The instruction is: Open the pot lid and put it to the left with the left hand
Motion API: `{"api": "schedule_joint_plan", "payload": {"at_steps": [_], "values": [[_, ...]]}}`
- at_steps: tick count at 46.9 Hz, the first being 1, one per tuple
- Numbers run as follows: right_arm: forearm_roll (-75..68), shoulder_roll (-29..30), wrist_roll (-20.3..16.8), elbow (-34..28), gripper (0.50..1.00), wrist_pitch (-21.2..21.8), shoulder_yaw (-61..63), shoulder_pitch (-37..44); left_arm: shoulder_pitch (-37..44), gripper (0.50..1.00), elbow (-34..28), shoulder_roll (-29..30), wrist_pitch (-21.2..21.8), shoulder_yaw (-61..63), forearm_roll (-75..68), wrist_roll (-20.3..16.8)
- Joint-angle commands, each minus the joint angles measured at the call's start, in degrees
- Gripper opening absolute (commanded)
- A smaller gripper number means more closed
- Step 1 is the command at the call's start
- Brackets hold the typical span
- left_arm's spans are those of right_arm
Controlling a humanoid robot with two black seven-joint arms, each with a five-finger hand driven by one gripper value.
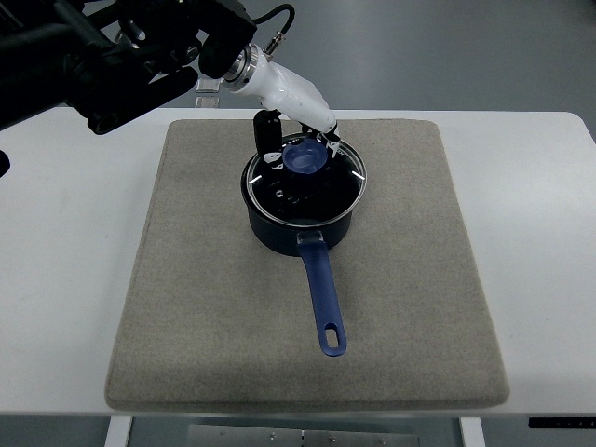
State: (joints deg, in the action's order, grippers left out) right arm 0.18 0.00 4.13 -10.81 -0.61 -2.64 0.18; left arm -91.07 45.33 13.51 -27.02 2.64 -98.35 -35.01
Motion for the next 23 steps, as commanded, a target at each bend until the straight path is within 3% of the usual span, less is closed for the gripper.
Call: {"api": "schedule_joint_plan", "payload": {"at_steps": [1,6,23], "values": [[0.0,0.0,0.0,0.0,0.917,0.0,0.0,0.0,-0.08,0.594,-0.06,-0.24,0.03,0.0,0.0,0.01],[0.0,0.0,0.0,0.08,0.917,0.0,0.0,0.0,0.01,0.553,-0.06,-0.24,0.03,0.0,0.0,0.01],[0.0,0.0,0.0,0.0,0.917,0.0,0.0,0.0,-0.08,0.5,-0.24,-0.33,0.39,-0.18,0.0,0.01]]}}
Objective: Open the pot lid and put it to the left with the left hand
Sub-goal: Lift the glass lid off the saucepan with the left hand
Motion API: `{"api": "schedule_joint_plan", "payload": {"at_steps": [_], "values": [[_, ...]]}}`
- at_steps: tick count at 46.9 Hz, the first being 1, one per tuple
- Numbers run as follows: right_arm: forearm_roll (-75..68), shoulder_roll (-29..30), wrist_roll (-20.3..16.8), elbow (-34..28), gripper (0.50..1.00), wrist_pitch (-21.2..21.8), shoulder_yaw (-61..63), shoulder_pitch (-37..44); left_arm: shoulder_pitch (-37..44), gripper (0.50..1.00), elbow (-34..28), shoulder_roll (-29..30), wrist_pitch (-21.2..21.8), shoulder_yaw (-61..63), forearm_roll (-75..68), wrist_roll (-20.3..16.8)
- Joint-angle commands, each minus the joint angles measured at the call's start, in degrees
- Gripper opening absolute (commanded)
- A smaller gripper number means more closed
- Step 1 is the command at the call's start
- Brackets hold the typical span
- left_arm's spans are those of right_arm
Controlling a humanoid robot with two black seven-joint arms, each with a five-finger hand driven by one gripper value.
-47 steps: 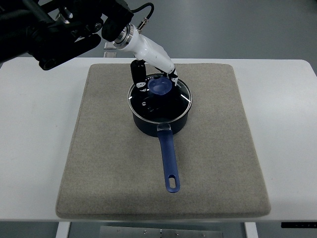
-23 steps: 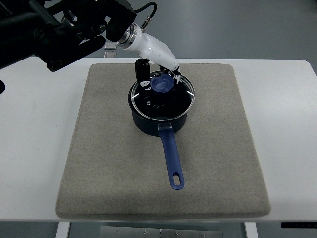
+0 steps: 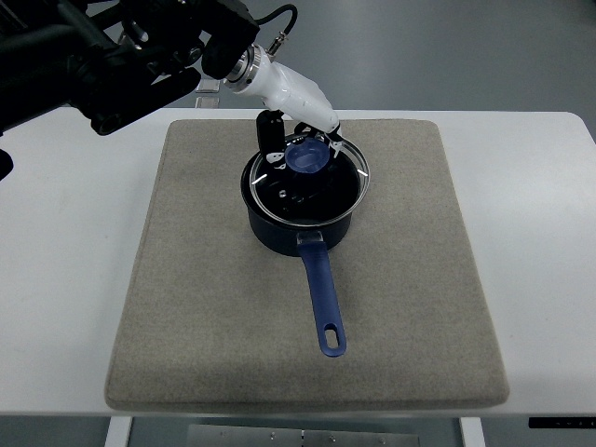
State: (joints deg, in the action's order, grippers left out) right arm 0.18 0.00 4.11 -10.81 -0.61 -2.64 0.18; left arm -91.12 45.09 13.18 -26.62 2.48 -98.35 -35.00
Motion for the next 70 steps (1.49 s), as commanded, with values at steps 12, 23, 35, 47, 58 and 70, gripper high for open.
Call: {"api": "schedule_joint_plan", "payload": {"at_steps": [12,23,35,47,58,70], "values": [[0.0,0.0,0.02,0.0,0.917,0.0,0.0,0.0,-0.03,0.5,-0.35,0.0,0.08,-0.2,1.31,0.0],[0.0,0.0,0.02,0.0,0.917,0.0,0.0,0.0,-0.11,0.5,-2.11,0.0,0.08,-0.11,4.22,0.0],[0.0,0.0,0.02,0.0,0.917,0.0,0.0,0.0,-0.11,0.5,-3.43,0.09,0.96,-0.02,4.92,0.0],[0.0,0.0,-0.07,0.0,0.917,0.0,0.0,0.0,-0.29,0.5,-3.43,0.18,1.92,-0.02,4.92,0.0],[0.0,0.0,0.02,0.0,0.917,0.0,0.0,0.0,-0.2,0.5,-4.57,0.97,2.72,-0.11,4.92,0.0],[0.0,0.0,0.02,0.0,0.917,0.0,0.0,0.0,0.15,0.5,-6.15,1.14,2.72,-0.02,5.54,0.0]]}}
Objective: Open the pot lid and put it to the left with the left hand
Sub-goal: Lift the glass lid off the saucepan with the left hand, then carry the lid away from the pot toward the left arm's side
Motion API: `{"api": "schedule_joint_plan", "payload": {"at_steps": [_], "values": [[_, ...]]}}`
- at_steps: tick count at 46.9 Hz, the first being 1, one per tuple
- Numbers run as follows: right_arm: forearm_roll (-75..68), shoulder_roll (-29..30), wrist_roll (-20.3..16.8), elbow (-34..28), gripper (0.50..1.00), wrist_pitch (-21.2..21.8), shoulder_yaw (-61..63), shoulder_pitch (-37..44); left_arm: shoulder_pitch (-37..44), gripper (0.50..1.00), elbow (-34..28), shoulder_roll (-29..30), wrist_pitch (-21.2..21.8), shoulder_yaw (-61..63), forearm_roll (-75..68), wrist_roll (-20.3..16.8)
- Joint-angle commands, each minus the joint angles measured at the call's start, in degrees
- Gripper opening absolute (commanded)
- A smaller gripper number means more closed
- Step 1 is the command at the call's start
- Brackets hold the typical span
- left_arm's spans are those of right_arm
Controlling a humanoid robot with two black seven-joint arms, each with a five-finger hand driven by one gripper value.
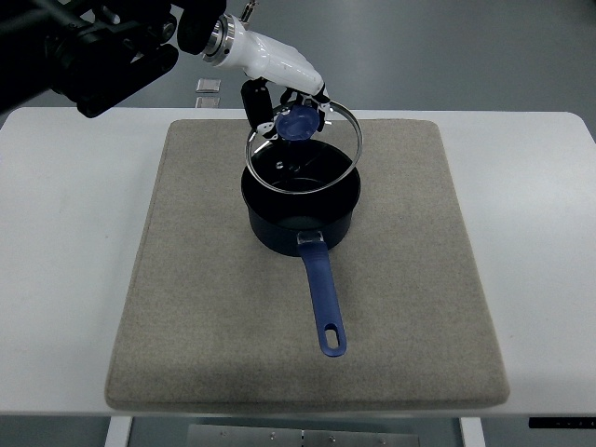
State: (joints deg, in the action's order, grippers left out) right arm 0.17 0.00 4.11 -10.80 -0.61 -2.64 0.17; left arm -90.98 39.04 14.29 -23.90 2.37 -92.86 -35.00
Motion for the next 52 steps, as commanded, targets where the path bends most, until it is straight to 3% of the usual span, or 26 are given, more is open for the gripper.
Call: {"api": "schedule_joint_plan", "payload": {"at_steps": [1,42,52], "values": [[0.0,0.0,0.02,-0.01,0.917,0.0,0.0,0.0,0.01,0.5,-0.1,0.13,-0.01,0.09,0.04,0.0],[0.0,0.0,-0.06,-0.01,0.917,0.0,0.0,0.0,0.19,0.5,0.25,11.46,-0.18,1.23,-0.4,0.0],[0.0,0.0,0.02,-0.01,0.917,0.0,0.0,0.0,3.79,0.5,0.08,13.66,0.69,2.2,0.04,0.0]]}}
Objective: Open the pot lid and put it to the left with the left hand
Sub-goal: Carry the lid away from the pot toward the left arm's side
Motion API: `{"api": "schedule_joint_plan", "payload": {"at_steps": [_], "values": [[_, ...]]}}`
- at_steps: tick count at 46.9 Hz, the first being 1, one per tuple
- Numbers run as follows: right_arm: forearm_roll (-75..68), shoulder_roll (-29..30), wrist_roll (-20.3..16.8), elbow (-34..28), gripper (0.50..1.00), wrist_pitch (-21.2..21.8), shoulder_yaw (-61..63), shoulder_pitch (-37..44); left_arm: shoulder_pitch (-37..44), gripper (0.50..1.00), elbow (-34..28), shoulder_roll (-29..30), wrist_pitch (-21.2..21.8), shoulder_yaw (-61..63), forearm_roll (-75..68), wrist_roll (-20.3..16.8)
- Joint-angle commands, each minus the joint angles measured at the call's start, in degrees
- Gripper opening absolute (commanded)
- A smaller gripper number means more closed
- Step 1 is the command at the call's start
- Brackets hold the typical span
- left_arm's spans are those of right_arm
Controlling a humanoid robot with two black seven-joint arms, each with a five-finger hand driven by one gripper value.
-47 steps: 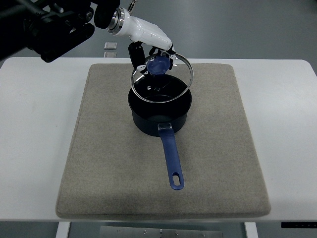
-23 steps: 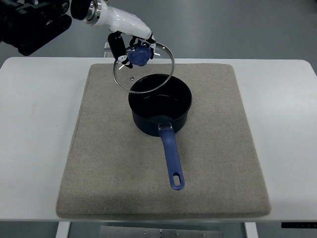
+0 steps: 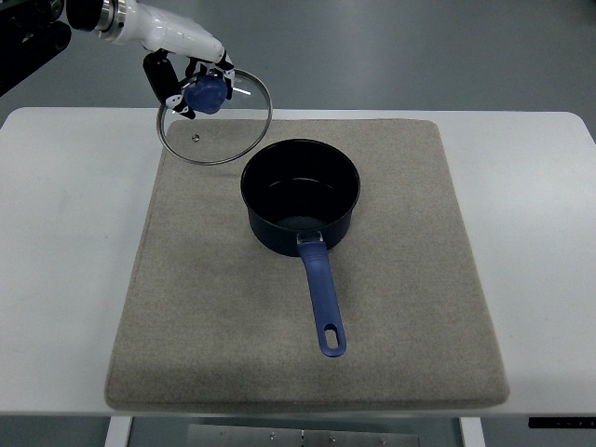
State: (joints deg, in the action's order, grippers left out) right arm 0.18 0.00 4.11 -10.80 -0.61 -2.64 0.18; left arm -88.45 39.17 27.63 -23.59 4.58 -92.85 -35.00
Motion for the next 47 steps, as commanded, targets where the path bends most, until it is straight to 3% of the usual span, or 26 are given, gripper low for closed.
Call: {"api": "schedule_joint_plan", "payload": {"at_steps": [1,7,28,47], "values": [[0.0,0.0,-0.07,-0.01,0.917,0.0,0.0,0.0,1.7,0.5,-0.06,0.49,0.74,-0.01,0.04,0.0],[0.0,0.0,0.02,-0.01,0.917,0.0,0.0,0.0,3.46,0.5,-0.06,0.94,3.02,0.07,0.13,0.0],[0.0,0.0,0.02,-0.01,0.917,0.0,0.0,0.0,8.91,0.5,-0.15,1.29,4.61,0.07,0.04,0.0],[0.0,0.0,-0.07,0.08,0.917,0.0,0.0,0.0,10.49,0.5,-0.15,1.2,3.03,2.44,0.22,0.0]]}}
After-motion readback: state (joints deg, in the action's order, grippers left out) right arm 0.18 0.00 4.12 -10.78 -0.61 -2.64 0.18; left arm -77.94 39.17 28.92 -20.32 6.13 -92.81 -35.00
